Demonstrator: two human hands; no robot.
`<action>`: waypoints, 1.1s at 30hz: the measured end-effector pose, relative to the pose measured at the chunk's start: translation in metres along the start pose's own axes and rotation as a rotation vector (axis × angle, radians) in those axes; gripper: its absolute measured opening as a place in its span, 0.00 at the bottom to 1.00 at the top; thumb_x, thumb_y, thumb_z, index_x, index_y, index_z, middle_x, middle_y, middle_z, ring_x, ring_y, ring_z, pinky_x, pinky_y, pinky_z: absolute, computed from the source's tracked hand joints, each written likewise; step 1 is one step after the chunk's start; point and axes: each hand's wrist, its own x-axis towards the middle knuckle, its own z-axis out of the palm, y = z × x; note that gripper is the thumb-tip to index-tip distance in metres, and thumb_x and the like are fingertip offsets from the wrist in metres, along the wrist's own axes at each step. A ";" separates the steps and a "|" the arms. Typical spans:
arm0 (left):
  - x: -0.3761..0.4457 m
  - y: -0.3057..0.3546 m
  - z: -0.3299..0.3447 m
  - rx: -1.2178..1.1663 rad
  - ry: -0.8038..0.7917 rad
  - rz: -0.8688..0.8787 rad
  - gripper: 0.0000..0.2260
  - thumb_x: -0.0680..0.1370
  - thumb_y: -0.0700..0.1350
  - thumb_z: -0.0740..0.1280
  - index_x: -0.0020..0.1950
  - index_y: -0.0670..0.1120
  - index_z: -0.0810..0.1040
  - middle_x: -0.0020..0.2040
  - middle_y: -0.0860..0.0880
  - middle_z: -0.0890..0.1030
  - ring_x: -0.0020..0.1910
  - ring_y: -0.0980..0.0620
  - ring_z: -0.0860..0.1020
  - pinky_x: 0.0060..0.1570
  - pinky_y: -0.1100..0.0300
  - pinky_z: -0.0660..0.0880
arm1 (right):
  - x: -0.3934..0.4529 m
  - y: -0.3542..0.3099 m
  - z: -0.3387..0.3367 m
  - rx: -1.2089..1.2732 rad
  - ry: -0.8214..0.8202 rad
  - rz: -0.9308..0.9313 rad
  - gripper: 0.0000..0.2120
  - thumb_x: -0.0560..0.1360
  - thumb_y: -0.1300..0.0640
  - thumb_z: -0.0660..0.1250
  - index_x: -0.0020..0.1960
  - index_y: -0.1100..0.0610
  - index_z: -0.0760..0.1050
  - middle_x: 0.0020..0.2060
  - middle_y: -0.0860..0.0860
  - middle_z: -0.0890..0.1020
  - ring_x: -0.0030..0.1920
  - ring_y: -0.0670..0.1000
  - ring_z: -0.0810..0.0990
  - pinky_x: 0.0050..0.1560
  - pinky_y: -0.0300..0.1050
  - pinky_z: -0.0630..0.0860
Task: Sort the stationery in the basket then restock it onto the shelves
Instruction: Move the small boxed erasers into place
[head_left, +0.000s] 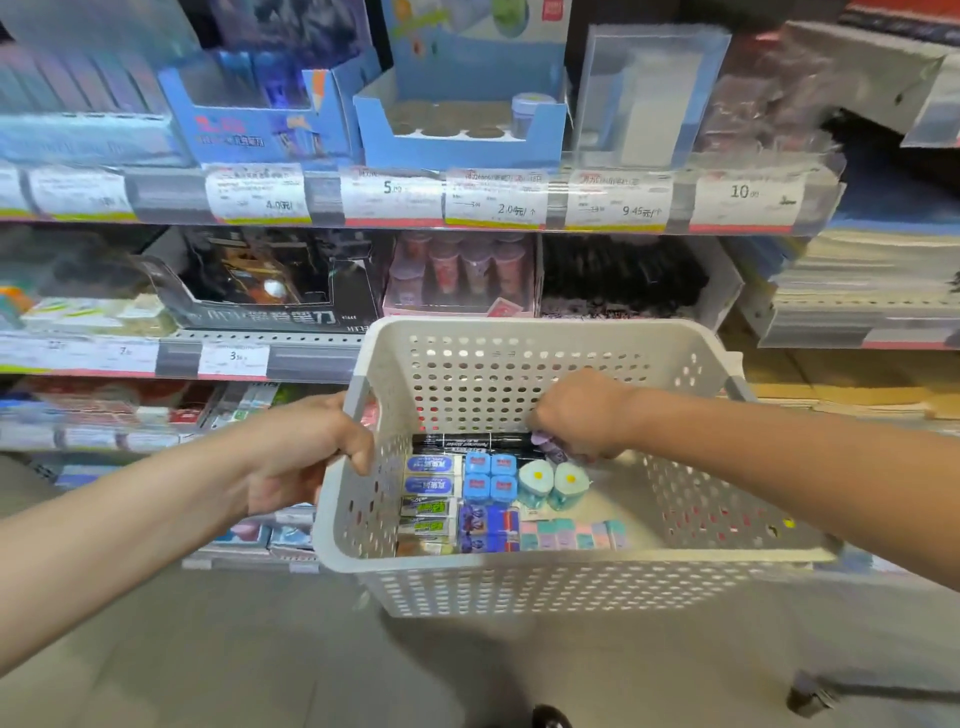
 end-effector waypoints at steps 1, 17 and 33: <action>0.000 -0.001 0.000 0.000 0.009 -0.004 0.31 0.56 0.34 0.61 0.58 0.46 0.77 0.48 0.36 0.79 0.47 0.39 0.77 0.57 0.37 0.71 | 0.001 0.001 0.000 -0.010 0.008 -0.011 0.07 0.72 0.62 0.65 0.50 0.56 0.75 0.37 0.49 0.76 0.37 0.51 0.73 0.35 0.43 0.67; 0.002 -0.010 0.009 -0.071 0.032 -0.067 0.32 0.55 0.33 0.62 0.59 0.38 0.75 0.46 0.35 0.78 0.44 0.38 0.76 0.52 0.43 0.70 | -0.010 0.004 -0.021 -0.014 0.120 -0.047 0.03 0.71 0.64 0.66 0.43 0.58 0.74 0.39 0.51 0.67 0.37 0.52 0.71 0.27 0.41 0.64; -0.008 -0.020 0.002 -0.090 0.063 -0.124 0.31 0.56 0.33 0.61 0.60 0.38 0.75 0.45 0.35 0.79 0.43 0.40 0.78 0.53 0.42 0.75 | 0.001 0.029 -0.060 1.754 0.640 0.056 0.09 0.72 0.66 0.70 0.45 0.53 0.83 0.37 0.49 0.86 0.41 0.51 0.80 0.49 0.47 0.77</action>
